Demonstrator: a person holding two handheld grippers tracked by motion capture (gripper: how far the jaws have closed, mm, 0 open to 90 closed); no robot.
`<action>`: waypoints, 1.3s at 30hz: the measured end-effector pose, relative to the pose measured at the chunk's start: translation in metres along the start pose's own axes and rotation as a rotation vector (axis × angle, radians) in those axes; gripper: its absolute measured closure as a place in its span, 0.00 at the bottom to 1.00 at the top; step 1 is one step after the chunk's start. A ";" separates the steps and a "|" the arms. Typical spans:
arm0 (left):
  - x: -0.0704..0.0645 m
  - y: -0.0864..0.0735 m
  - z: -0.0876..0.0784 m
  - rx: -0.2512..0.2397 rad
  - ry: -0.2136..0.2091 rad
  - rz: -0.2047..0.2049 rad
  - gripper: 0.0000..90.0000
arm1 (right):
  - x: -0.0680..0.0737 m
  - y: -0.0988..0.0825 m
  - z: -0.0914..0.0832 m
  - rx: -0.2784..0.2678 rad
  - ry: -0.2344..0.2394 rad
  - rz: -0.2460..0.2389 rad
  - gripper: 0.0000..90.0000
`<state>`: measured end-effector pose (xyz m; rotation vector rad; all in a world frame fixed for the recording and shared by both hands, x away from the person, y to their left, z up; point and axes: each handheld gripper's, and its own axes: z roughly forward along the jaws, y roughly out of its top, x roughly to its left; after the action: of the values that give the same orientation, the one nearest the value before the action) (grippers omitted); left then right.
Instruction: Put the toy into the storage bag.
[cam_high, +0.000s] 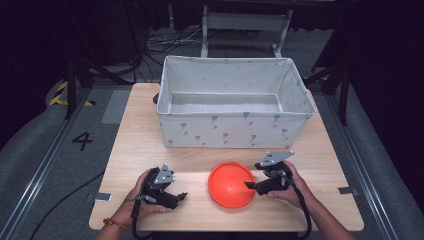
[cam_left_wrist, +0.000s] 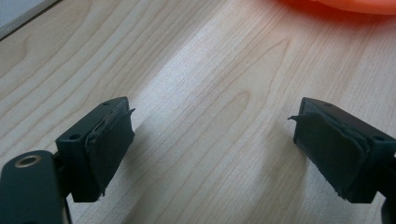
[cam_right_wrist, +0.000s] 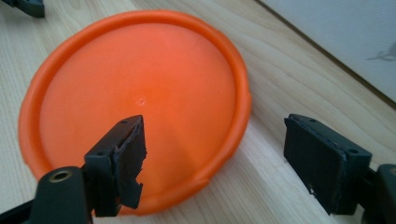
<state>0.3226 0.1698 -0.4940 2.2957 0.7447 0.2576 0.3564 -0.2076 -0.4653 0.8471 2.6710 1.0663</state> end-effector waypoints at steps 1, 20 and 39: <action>0.000 0.000 0.000 0.000 0.000 0.000 0.14 | 0.001 0.001 0.003 0.016 0.003 -0.001 0.23; 0.000 0.000 0.000 0.000 -0.003 0.003 0.14 | 0.005 0.008 0.032 0.109 -0.011 0.006 0.11; -0.022 0.011 0.008 0.025 -0.060 0.067 0.13 | 0.014 0.012 0.034 0.082 -0.007 -0.021 0.27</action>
<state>0.3124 0.1463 -0.4921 2.3439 0.6446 0.2106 0.3612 -0.1729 -0.4815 0.8330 2.7281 0.9539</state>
